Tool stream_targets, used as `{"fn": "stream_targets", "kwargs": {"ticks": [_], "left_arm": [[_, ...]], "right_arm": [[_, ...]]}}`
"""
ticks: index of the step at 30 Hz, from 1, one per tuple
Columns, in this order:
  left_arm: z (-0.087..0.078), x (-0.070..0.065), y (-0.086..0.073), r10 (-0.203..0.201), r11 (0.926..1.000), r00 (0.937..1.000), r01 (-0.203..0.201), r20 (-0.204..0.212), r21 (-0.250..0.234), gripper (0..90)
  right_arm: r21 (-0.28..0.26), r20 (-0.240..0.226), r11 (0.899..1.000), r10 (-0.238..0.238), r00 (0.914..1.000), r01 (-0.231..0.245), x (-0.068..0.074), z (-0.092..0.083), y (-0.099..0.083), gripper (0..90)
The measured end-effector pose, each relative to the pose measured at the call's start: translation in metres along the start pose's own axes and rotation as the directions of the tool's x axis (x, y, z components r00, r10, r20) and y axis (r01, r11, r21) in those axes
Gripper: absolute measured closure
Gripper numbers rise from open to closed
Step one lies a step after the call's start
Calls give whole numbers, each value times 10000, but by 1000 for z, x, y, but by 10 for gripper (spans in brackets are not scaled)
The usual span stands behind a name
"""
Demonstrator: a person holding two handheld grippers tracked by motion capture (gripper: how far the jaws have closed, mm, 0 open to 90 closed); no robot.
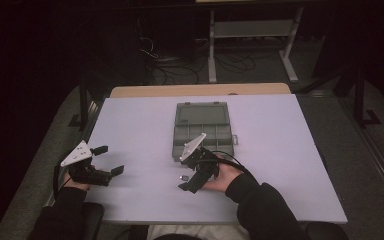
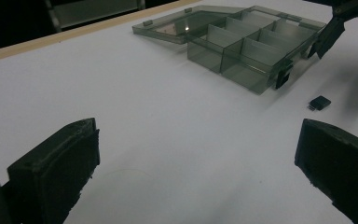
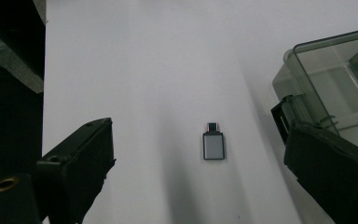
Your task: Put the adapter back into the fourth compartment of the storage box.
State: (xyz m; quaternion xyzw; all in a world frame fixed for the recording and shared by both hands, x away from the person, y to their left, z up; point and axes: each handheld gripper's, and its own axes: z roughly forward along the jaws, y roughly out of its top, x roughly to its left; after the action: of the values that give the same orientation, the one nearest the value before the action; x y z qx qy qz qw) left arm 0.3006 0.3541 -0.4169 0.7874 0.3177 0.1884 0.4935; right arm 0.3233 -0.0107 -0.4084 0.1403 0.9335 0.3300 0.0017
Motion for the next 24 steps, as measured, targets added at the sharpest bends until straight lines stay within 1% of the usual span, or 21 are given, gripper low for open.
{"fn": "stream_targets", "kwargs": {"ticks": [2, 3, 5, 6, 8, 11, 12, 13, 18, 21, 22, 24], "left_arm": [[0, 0, 0, -4, 10000, 10000, 4, 5, -3, 0], [0, 0, 0, -9, 10000, 10000, 9, 8, -5, 0], [0, 0, 0, -13, 10000, 10000, 13, 12, -12, 0], [0, 0, 0, -11, 10000, 10000, 11, 17, -6, 0], [0, 0, 0, -7, 10000, 10000, 7, 21, -7, 0], [0, 0, 0, -8, 10000, 10000, 8, 22, -3, 0], [0, 0, 0, -8, 10000, 10000, 8, 22, -3, 0], [0, 0, 0, -27, 10000, 10000, 27, 17, -26, 0], [0, 0, 0, -46, 10000, 10000, 46, 21, -44, 0], [0, 0, 0, -35, 10000, 10000, 35, 18, -29, 0], [0, 0, 0, -31, 10000, 10000, 31, 23, -17, 0], [0, 0, 0, -31, 10000, 10000, 31, 25, -19, 0]], "right_arm": [[56, -57, 10000, -53, 10000, 53, 0, 3, 0, 99], [136, -141, 9999, -95, 9999, 97, -1, 6, 0, 130], [220, -188, 9997, -102, 9998, 106, -2, 8, 0, 141], [313, -176, 9995, -76, 9998, 81, -2, 10, 0, 163], [366, -234, 9991, -197, 9995, 205, -2, 12, 0, 218], [369, -230, 9990, -239, 9994, 247, -3, 15, 0, 258], [369, -230, 9990, -239, 9994, 247, -3, 15, 0, 258], [394, -251, 9988, -296, 9992, 306, -4, 17, 0, 297], [491, -232, 9984, -273, 9994, 284, -6, 19, -1, 377], [519, -295, 9983, -239, 9993, 254, -7, 19, -1, 389], [614, -306, 9978, -245, 9992, 263, -9, 22, -1, 436], [673, -290, 9975, -211, 9994, 230, -9, 23, -2, 458]]}}
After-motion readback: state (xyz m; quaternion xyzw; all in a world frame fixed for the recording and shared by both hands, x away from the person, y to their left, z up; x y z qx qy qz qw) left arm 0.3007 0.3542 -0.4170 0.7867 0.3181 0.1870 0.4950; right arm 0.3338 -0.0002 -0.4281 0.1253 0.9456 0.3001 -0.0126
